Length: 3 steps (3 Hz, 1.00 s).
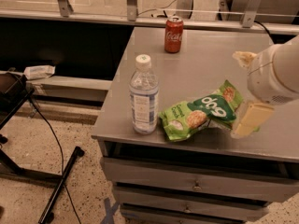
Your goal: Move green rice chip bag near blue plastic bottle
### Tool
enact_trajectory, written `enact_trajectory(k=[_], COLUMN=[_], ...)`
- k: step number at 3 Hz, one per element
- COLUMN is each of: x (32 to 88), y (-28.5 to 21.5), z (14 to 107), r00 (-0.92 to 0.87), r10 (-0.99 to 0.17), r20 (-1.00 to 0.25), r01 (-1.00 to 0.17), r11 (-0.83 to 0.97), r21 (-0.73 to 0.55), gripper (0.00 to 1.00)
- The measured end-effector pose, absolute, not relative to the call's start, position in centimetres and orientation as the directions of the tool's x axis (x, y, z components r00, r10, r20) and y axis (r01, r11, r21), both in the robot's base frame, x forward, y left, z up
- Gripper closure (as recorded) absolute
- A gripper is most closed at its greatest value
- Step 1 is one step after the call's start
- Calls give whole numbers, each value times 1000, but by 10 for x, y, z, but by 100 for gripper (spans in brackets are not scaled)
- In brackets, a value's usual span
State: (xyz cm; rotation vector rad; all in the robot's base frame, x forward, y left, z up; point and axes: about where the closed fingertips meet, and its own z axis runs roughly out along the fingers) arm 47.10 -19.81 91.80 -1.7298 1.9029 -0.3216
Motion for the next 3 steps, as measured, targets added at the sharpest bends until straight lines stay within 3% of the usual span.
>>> enact_trajectory(k=[2,3], x=[443,446], y=[-299,-284], z=[969,975], r00=[-95,-81], r10=[-846,-844], r20=[-524,-530], r01=[-845,-845], r11=[347,340], r21=[-406,-413], gripper=[0,0])
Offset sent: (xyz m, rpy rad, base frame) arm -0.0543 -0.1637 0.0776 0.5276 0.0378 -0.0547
